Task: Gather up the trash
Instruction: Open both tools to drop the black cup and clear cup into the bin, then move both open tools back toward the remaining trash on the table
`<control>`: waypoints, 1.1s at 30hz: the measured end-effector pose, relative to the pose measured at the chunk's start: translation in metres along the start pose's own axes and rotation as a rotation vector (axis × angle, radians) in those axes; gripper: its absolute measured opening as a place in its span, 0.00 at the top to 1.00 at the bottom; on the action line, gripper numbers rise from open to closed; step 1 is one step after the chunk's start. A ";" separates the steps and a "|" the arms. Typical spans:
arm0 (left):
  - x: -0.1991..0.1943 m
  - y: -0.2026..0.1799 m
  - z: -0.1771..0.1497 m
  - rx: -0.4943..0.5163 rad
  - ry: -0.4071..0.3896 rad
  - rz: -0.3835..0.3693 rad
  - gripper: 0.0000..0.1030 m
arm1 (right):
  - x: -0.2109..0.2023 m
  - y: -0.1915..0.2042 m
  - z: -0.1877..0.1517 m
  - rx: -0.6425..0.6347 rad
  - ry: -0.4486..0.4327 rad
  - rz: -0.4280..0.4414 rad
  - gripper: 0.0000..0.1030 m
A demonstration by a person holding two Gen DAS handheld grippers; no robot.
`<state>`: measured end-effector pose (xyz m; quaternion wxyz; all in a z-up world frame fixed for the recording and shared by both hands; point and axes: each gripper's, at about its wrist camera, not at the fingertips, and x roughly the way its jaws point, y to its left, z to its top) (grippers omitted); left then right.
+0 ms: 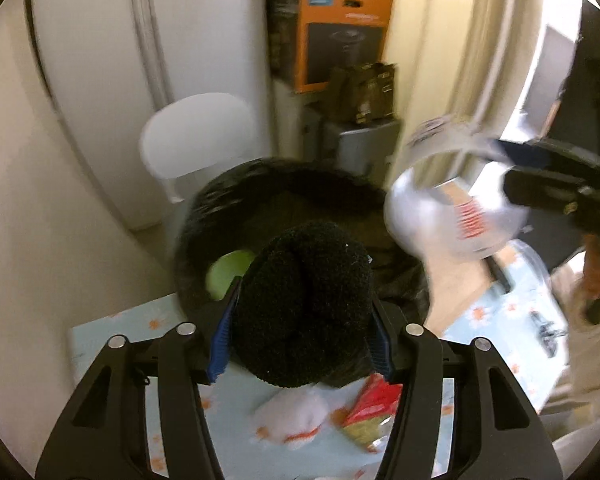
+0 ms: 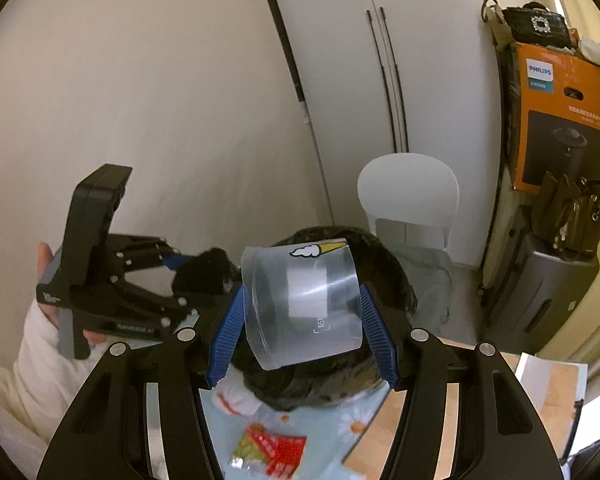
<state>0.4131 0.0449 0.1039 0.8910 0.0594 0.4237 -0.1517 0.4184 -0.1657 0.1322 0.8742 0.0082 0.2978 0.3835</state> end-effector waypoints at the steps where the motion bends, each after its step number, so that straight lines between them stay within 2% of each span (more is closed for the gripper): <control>1: 0.004 0.003 0.001 -0.020 -0.017 0.014 0.32 | 0.005 -0.002 -0.001 0.005 0.001 -0.003 0.29; 2: 0.004 0.004 0.002 -0.028 -0.035 0.041 0.19 | 0.008 -0.004 -0.002 0.008 -0.001 -0.016 0.11; 4: 0.004 0.008 0.000 -0.049 -0.068 0.060 0.11 | 0.012 -0.006 -0.007 0.016 -0.018 -0.053 0.11; 6: 0.004 0.011 -0.003 -0.066 -0.064 0.037 0.10 | 0.014 -0.010 -0.012 0.025 -0.014 -0.051 0.11; 9: 0.001 0.011 -0.007 -0.058 -0.064 0.077 0.08 | 0.014 -0.013 -0.020 0.039 -0.002 -0.058 0.11; 20: -0.018 0.010 -0.038 -0.069 -0.044 0.122 0.06 | 0.006 0.008 -0.053 0.023 0.066 -0.150 0.09; 23: -0.026 0.013 -0.049 -0.099 -0.041 0.102 0.06 | 0.002 0.013 -0.061 0.030 0.079 -0.174 0.09; 26: -0.033 0.013 -0.063 -0.117 -0.026 0.124 0.06 | -0.003 0.022 -0.071 0.030 0.097 -0.202 0.09; 33: -0.041 0.013 -0.098 -0.138 0.020 0.137 0.06 | -0.014 0.042 -0.097 0.039 0.132 -0.200 0.09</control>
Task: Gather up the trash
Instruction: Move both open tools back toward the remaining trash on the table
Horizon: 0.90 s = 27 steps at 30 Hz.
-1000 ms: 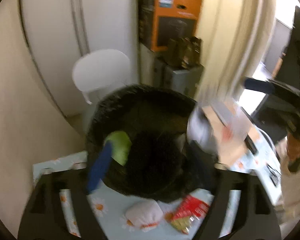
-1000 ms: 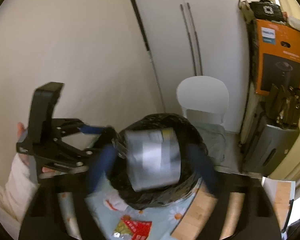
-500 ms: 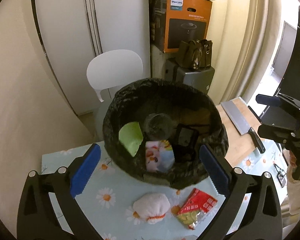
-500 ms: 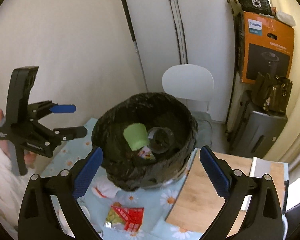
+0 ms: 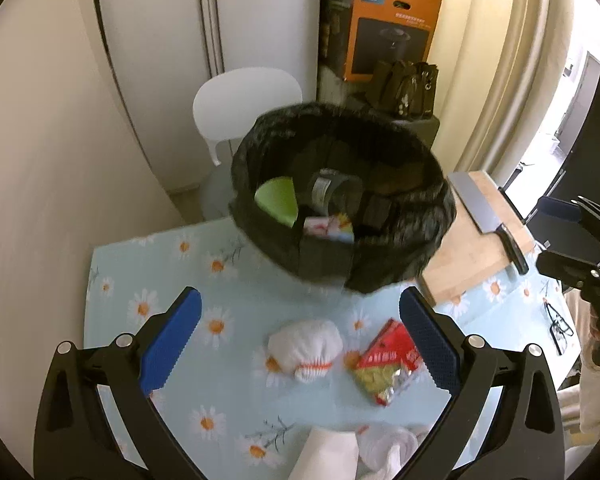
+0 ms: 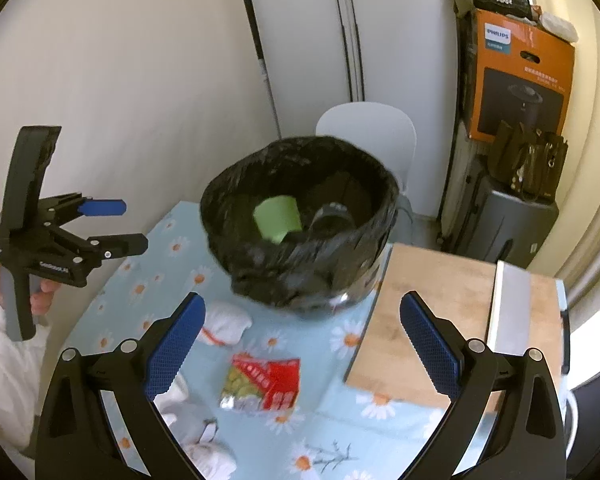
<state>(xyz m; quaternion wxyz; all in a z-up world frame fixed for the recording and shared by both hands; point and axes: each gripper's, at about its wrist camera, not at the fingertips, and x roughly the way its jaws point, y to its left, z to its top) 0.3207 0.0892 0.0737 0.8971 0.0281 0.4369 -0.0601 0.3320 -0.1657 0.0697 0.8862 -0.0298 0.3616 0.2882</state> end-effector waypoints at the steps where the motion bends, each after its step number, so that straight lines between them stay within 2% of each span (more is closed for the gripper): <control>1: -0.001 0.001 -0.006 -0.001 0.006 0.001 0.06 | -0.002 0.003 -0.005 0.000 0.004 -0.003 0.09; 7: -0.011 0.002 -0.034 0.007 0.023 0.002 0.06 | -0.008 0.021 -0.024 -0.007 0.028 -0.008 0.09; 16: -0.019 0.014 -0.069 -0.041 0.052 0.021 0.06 | -0.012 0.045 -0.047 -0.043 0.060 -0.006 0.09; 27: -0.028 0.019 -0.112 -0.058 0.089 0.014 0.06 | -0.007 0.059 -0.080 -0.027 0.115 0.007 0.09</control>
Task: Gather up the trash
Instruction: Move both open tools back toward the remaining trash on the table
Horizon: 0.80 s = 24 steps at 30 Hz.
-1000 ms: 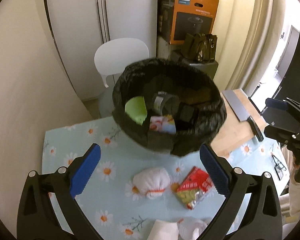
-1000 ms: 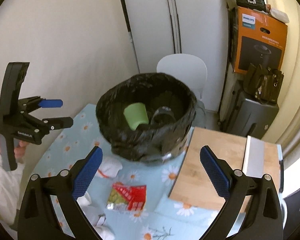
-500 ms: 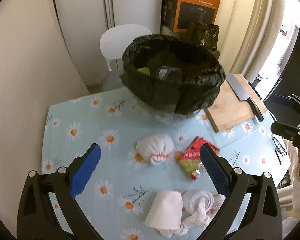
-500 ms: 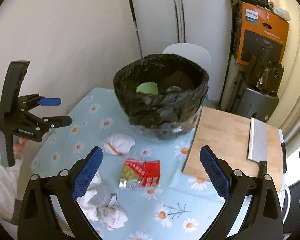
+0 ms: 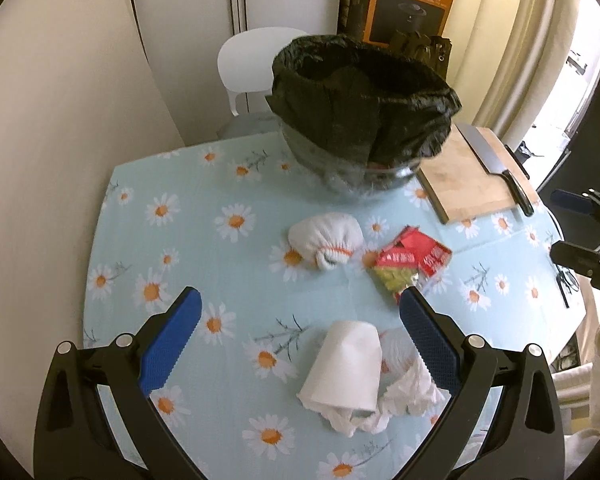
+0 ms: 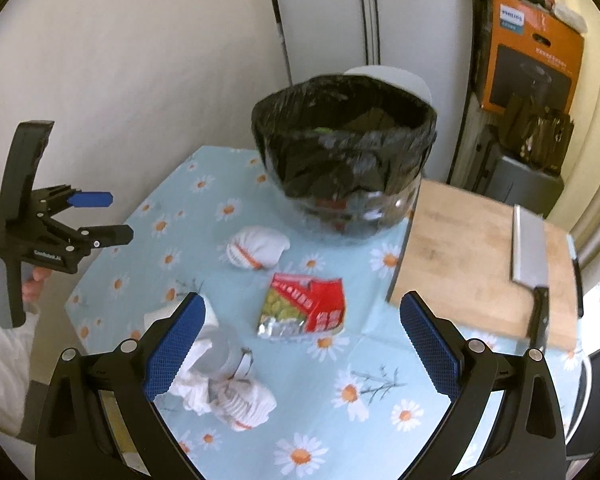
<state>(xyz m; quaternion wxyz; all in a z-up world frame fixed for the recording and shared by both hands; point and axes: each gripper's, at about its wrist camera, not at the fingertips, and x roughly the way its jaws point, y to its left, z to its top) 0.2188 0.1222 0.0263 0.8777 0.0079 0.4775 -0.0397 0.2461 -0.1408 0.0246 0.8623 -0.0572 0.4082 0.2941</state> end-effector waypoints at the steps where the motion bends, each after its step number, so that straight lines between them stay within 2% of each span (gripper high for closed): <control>1: 0.000 0.000 -0.003 -0.001 0.003 0.002 0.06 | 0.001 0.001 -0.004 0.003 0.011 0.010 0.09; 8: -0.002 -0.003 -0.026 -0.005 0.015 -0.009 0.06 | 0.003 0.009 -0.029 0.010 0.038 0.006 0.09; 12: -0.006 -0.005 -0.040 -0.018 0.026 -0.042 0.06 | 0.001 0.009 -0.043 0.046 0.046 0.024 0.09; 17: -0.004 -0.012 -0.054 0.000 0.039 -0.019 0.06 | 0.001 0.015 -0.060 0.050 0.067 0.028 0.09; 20: 0.001 -0.014 -0.061 -0.005 0.050 -0.046 0.06 | 0.005 0.021 -0.070 0.052 0.091 0.056 0.09; 24: 0.011 -0.017 -0.071 -0.008 0.069 -0.083 0.06 | 0.012 0.025 -0.083 0.063 0.119 0.053 0.09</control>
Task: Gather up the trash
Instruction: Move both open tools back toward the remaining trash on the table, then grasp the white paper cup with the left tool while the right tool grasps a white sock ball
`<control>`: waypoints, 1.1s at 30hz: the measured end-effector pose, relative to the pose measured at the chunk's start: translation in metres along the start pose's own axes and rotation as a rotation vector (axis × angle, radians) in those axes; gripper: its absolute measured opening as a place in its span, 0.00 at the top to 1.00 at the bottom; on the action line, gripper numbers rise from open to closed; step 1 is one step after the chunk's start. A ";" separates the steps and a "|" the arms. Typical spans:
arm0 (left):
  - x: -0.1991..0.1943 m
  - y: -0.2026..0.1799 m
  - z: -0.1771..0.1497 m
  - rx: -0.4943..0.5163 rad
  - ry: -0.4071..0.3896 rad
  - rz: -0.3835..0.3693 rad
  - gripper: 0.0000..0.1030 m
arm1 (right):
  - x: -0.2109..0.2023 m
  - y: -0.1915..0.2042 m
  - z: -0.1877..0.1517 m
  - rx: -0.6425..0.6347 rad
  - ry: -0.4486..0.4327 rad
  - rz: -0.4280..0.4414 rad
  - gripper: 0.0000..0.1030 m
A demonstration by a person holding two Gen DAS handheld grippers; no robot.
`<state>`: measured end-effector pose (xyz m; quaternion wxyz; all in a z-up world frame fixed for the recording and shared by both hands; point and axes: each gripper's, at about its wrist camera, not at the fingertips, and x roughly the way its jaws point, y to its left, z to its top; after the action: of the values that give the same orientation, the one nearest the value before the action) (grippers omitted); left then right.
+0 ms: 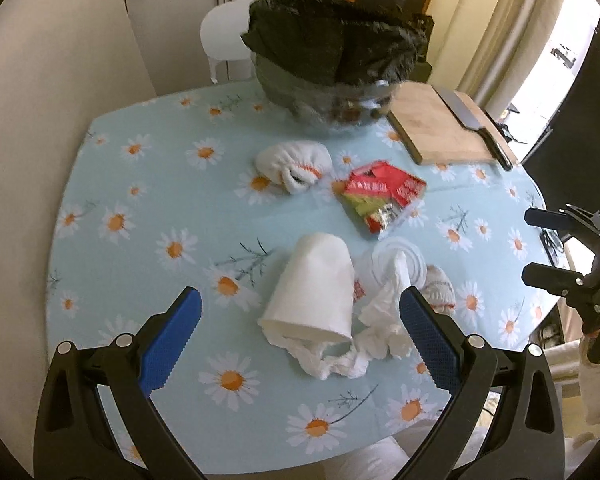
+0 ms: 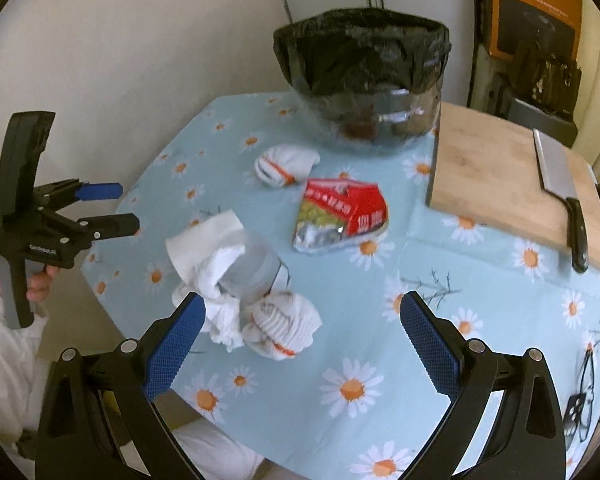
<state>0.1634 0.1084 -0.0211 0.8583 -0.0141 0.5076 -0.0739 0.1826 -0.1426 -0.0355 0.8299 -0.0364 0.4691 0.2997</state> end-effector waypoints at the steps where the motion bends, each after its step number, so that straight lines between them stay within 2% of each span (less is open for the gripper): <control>1: 0.002 -0.001 -0.002 0.004 0.001 -0.001 0.06 | 0.002 0.000 -0.003 0.009 0.007 0.007 0.09; 5: 0.015 -0.001 -0.008 0.018 0.029 -0.007 0.06 | 0.014 -0.004 -0.013 0.046 0.041 0.015 0.09; 9: 0.028 0.007 -0.008 0.032 0.041 0.029 0.06 | 0.026 -0.007 -0.019 0.090 0.075 0.010 0.09; 13: 0.039 0.014 -0.005 0.039 0.067 -0.045 0.06 | 0.039 -0.005 -0.022 0.123 0.101 -0.039 0.09; 17: 0.052 0.013 0.000 0.122 0.085 -0.026 0.06 | 0.049 -0.005 -0.023 0.162 0.114 -0.054 0.09; 23: 0.073 0.012 0.003 0.203 0.129 -0.053 0.06 | 0.066 -0.001 -0.027 0.231 0.135 -0.088 0.09; 29: 0.088 0.014 0.006 0.214 0.159 -0.110 0.06 | 0.082 0.002 -0.033 0.279 0.170 -0.125 0.09; 33: 0.096 0.011 0.005 0.238 0.185 -0.143 0.06 | 0.090 0.001 -0.038 0.321 0.185 -0.110 0.09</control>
<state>0.2147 0.1055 -0.1029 0.7961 0.0586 0.5697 -0.1956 0.1875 -0.1132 -0.1280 0.7933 0.0436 0.5827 0.1707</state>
